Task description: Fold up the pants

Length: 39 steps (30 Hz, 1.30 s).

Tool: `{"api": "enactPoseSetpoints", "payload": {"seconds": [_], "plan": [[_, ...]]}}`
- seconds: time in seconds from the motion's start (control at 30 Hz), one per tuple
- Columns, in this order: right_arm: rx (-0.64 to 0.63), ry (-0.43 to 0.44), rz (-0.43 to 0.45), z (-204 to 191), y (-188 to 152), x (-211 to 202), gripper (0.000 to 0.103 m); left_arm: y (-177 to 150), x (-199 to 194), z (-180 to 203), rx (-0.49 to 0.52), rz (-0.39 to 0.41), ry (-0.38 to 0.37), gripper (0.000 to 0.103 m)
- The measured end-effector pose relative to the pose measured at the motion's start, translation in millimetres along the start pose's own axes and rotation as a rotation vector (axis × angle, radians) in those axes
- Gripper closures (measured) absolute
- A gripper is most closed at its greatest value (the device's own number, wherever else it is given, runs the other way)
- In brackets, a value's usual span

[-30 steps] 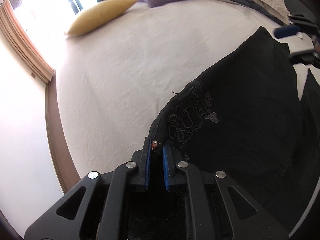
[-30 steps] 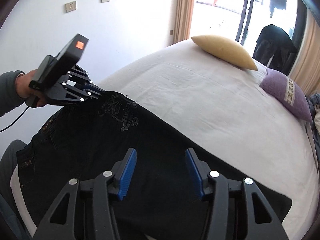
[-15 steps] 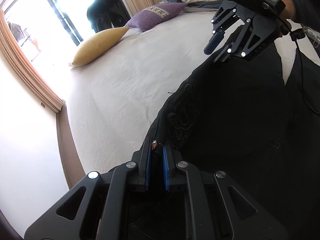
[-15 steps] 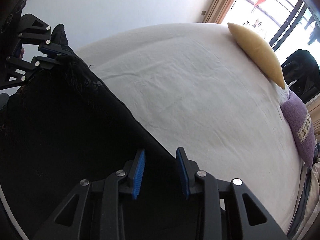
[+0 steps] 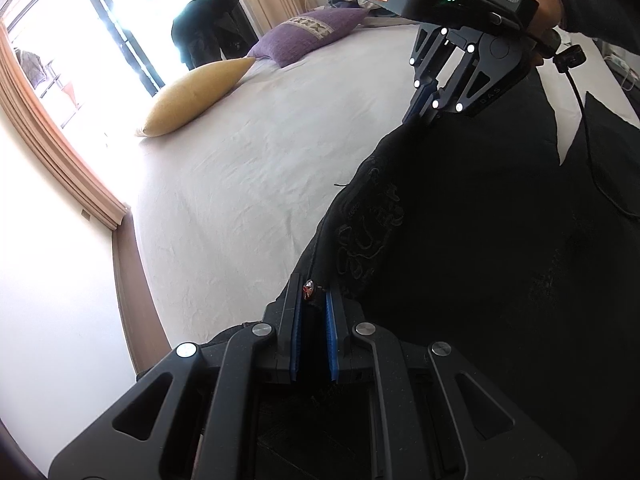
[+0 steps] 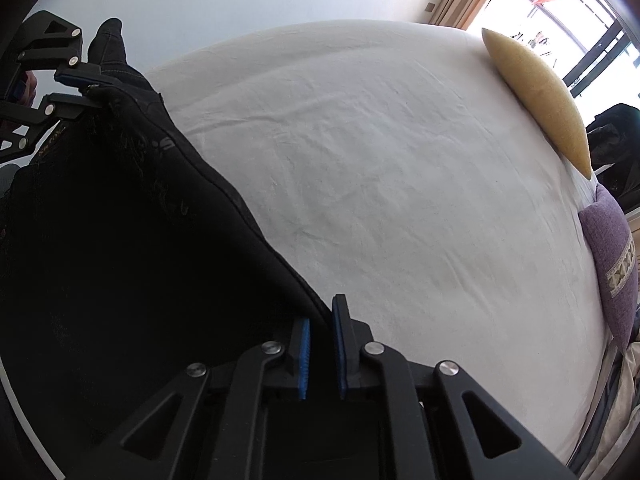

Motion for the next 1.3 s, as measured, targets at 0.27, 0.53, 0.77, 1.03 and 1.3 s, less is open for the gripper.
{"api": "enactPoseSetpoints", "payload": {"seconds": [0.27, 0.53, 0.77, 1.03, 1.3], "plan": [[0.086, 0.012, 0.058, -6.6, -3.9, -16.1, 0.099, 3.1, -13.5, -0.3, -0.019, 0.013, 0.002, 0.094], [0.212, 0.033, 0.163, -26.6, -9.0, -45.7, 0.099, 3.7, -42.6, 14.4, -0.045, 0.038, -0.006, 0.094], [0.227, 0.074, 0.207, -83.6, -23.9, -66.0, 0.099, -6.5, -79.8, 48.1, -0.051, 0.06, -0.048, 0.094], [0.301, 0.089, 0.239, -139.0, -61.3, -85.0, 0.099, -42.7, -123.1, 118.1, 0.02, 0.046, -0.138, 0.094], [0.343, 0.067, 0.235, -184.5, -114.6, -105.8, 0.099, -102.9, -147.6, 159.1, 0.066, -0.013, -0.172, 0.094]]}}
Point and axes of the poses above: each gripper's, at about its wrist camera, not at the fingertips, and x roughly the way its jaws point, z to its right, y to its top, the point moved 10 cm from there along x, roughly the way its jaws point, and after that the axes turned 2 degrees about z, right-handed, at the moved point
